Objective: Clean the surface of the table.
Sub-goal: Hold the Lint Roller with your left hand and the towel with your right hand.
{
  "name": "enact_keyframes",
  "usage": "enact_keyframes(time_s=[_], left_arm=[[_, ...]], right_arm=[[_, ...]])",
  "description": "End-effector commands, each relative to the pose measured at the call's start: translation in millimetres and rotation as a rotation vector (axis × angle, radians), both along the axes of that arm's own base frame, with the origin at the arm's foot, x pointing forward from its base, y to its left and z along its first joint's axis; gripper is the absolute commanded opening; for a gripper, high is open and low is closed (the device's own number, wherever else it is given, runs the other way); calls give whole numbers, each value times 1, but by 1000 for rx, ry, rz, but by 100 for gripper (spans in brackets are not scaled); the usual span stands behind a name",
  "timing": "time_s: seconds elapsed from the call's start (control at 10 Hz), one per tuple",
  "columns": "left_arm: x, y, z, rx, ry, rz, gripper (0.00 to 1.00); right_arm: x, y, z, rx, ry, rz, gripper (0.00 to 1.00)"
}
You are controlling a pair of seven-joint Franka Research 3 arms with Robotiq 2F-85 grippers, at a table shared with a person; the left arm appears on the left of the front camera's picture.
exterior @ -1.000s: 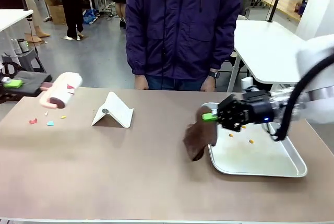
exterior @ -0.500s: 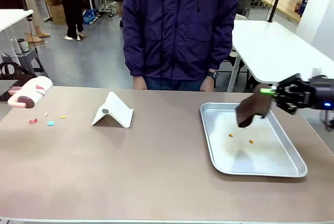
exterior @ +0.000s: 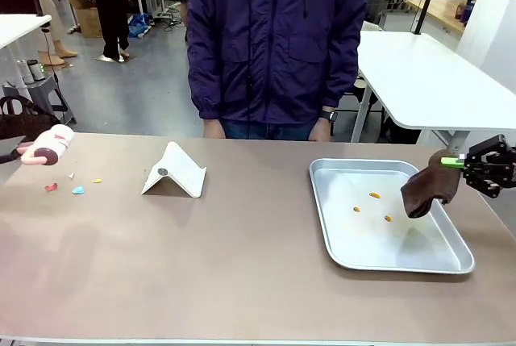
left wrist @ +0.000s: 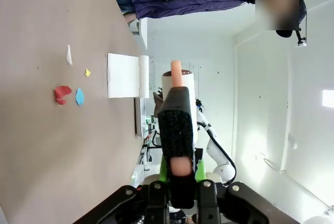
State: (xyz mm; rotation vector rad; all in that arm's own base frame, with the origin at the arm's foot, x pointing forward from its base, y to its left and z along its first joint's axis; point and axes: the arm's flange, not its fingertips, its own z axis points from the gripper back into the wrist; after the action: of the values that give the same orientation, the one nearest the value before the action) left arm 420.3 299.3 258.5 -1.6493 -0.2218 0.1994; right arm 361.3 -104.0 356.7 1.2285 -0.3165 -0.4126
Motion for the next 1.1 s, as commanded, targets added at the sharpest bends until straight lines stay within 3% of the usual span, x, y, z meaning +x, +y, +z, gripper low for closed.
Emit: enact_keyframes(time_s=[0.0,1.0], left_arm=[[-18,4,46,21,-24,-24,0],[-18,4,46,21,-24,-24,0]], right_arm=[[0,1,6,4,1,-6,0],[0,1,6,4,1,-6,0]])
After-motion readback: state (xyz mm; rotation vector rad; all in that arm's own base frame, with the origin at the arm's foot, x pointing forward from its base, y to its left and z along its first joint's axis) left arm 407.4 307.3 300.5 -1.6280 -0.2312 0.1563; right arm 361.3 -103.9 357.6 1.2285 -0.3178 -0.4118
